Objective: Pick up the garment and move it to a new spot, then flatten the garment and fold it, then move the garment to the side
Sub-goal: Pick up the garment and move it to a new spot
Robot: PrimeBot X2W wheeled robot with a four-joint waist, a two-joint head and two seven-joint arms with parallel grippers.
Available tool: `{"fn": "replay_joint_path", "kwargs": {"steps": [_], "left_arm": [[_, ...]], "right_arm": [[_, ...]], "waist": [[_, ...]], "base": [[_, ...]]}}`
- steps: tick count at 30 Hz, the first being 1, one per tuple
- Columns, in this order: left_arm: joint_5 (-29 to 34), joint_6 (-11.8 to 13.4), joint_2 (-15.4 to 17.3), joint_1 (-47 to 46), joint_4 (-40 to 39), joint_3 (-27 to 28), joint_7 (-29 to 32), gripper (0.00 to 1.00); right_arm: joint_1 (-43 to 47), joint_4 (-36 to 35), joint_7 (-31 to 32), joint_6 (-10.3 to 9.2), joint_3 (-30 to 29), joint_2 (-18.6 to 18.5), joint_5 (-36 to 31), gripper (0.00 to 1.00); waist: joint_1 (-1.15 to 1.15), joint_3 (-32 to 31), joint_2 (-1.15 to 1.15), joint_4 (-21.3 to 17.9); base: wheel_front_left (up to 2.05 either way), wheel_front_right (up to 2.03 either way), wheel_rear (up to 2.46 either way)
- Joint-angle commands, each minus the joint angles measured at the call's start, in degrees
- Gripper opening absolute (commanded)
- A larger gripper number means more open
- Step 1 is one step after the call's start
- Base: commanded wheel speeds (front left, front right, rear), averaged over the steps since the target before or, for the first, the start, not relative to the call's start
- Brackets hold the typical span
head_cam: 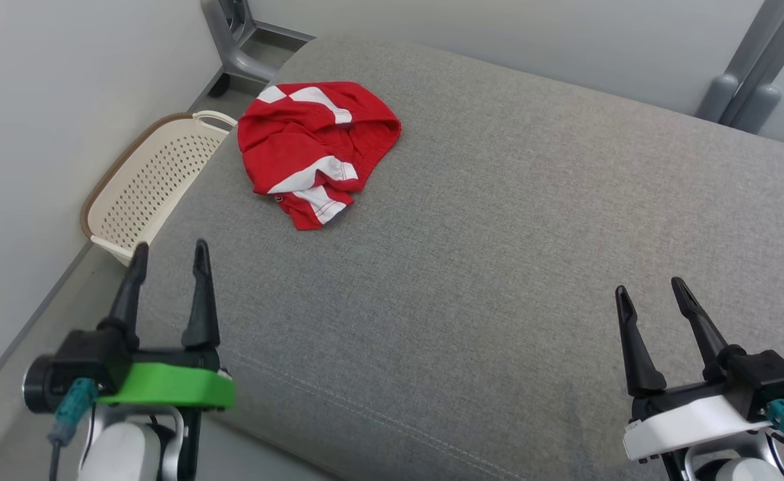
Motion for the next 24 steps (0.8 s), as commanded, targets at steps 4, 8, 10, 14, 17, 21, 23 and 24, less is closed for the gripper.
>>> {"fn": "replay_joint_path", "kwargs": {"steps": [4, 8, 10, 14, 17, 21, 23, 24], "left_arm": [[0.02, -1.13, 2.53, -8.27, -2.62, 0.84, 3.10, 1.00], [0.17, -2.50, 5.06, -17.24, -2.81, 0.93, 8.27, 1.00], [-0.29, -3.53, 5.87, -22.23, -2.19, 0.42, 11.27, 1.00], [-2.31, -5.46, 7.23, -31.34, 3.55, -0.25, 18.11, 1.00], [-4.61, -6.70, 7.50, -36.94, 10.64, -1.17, 22.64, 1.00], [-7.91, -7.58, 6.91, -41.88, 21.09, -2.09, 26.82, 1.00], [-8.56, -7.79, 6.87, -42.84, 23.62, -2.29, 27.56, 1.00], [-9.28, -7.91, 6.86, -43.69, 26.28, -2.51, 28.30, 1.00]], "right_arm": [[-1.88, -1.09, 0.69, -0.09, 0.48, -1.18, -0.13, 1.00], [-3.06, -2.26, 1.43, -0.09, 0.59, -2.03, -0.43, 1.00], [-3.46, -2.75, 1.71, -0.09, 0.25, -2.49, -0.44, 1.00], [-4.77, -3.60, 1.96, -0.09, 0.27, -2.85, -0.58, 1.00], [-5.71, -3.80, 1.91, -0.09, 0.20, -3.28, -0.41, 1.00], [-7.00, -3.77, 2.03, -0.09, 0.07, -3.93, -0.35, 1.00], [-7.18, -3.82, 2.09, -0.09, 0.12, -4.10, -0.28, 1.00], [-7.45, -3.88, 2.16, -0.09, 0.26, -4.31, -0.26, 1.00]], "waist": [[0.00, 2.81, 0.00, -2.03], [0.00, 5.56, 0.00, -4.28], [0.00, 7.11, 0.00, -5.28], [0.00, 10.15, 0.00, -7.42], [0.00, 12.34, 0.00, -8.84], [0.00, 14.87, 0.00, -10.08], [0.00, 15.45, 0.00, -10.34], [0.00, 16.08, 0.00, -10.61]], "base": [[0.00, 0.00, 0.00], [0.00, 0.00, 0.00], [0.00, 0.00, 0.00], [0.00, 0.00, 0.00], [0.00, 0.00, 0.00], [0.00, 0.00, 0.00], [0.00, 0.00, 0.00], [0.00, 0.00, 0.00]]}}
